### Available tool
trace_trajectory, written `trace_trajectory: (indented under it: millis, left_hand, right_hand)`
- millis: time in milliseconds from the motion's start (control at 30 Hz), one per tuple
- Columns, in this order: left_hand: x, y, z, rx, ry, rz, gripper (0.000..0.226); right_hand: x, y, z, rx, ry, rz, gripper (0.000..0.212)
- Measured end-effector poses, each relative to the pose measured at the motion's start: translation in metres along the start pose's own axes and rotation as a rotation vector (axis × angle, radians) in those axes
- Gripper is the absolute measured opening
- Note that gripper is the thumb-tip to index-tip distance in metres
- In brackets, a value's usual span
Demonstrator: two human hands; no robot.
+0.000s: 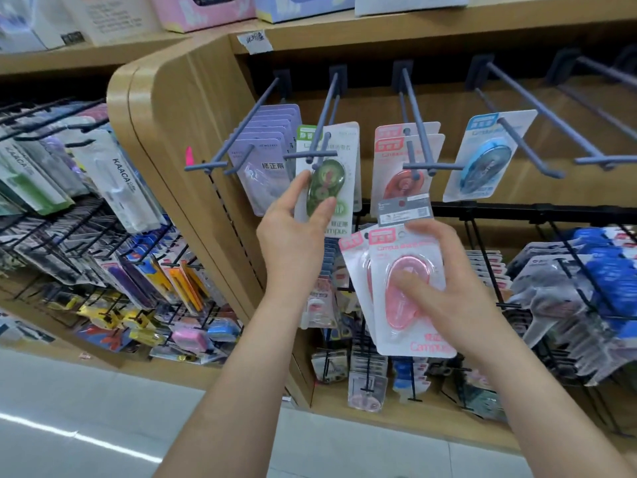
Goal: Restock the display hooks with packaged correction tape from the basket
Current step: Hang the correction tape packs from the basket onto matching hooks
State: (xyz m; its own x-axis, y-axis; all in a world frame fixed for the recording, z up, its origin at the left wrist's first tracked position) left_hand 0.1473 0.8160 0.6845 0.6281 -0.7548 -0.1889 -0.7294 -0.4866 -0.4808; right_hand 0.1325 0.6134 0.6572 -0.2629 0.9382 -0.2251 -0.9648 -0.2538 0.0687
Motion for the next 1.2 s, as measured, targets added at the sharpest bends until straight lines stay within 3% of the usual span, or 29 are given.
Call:
trace_trajectory:
  millis: [200,300,367,433,533,667,833,933,1033,1133,1200]
  left_hand:
    - [0.0,0.001,0.0,0.1,-0.265,0.056,0.05]
    - [-0.008,0.033,-0.016,0.218,-0.296,0.064,0.035]
    - [-0.002,0.062,-0.026,0.176,-0.172,0.232,0.03]
    - [0.007,0.083,-0.031,0.043,-0.048,0.372,0.042]
    - [0.011,0.085,-0.03,-0.12,0.098,0.315,0.035]
    - [0.018,0.076,-0.031,-0.168,0.167,0.307,0.018]
    - [0.03,0.074,-0.025,-0.397,0.431,0.275,0.007]
    - [0.034,0.076,-0.025,-0.433,0.545,0.156,0.009]
    - [0.03,0.07,-0.029,-0.408,0.626,0.029,0.009]
    - [0.025,0.059,-0.044,-0.26,0.589,0.027,0.007]
    - [0.026,0.053,-0.059,-0.174,0.569,0.072,0.006]
  right_hand:
    - [-0.009,0.006,-0.01,0.01,-0.217,-0.028,0.089]
    - [-0.009,0.008,-0.01,0.002,-0.238,-0.056,0.098]
    - [-0.006,0.007,-0.008,-0.067,-0.232,-0.019,0.092]
    - [-0.003,0.009,-0.004,-0.111,-0.233,0.007,0.08]
    - [0.0,0.014,-0.001,-0.129,-0.235,0.056,0.076]
    - [-0.004,0.02,-0.003,-0.112,-0.14,0.084,0.075]
    - [-0.013,0.023,-0.004,-0.078,-0.133,0.153,0.065]
    - [-0.023,0.022,-0.008,-0.086,-0.182,0.083,0.05]
    - [-0.035,0.021,-0.02,-0.094,-0.178,-0.069,0.059]
    - [-0.039,0.024,-0.017,-0.153,-0.027,-0.154,0.07]
    - [-0.037,0.023,-0.011,-0.161,0.067,-0.134,0.052]
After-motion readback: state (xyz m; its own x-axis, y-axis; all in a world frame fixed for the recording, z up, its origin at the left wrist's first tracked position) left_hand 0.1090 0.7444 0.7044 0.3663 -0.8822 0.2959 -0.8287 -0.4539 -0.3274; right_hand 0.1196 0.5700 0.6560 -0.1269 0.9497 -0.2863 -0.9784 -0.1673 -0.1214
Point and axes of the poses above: each hand's wrist, its own y-axis away from the middle knuckle, its own x-axis out of the palm, z = x × y, the point moved 4 cm from there along -y, towards the middle knuckle, and after that the axes turned 13 degrees about x, right-handed, at the moved point
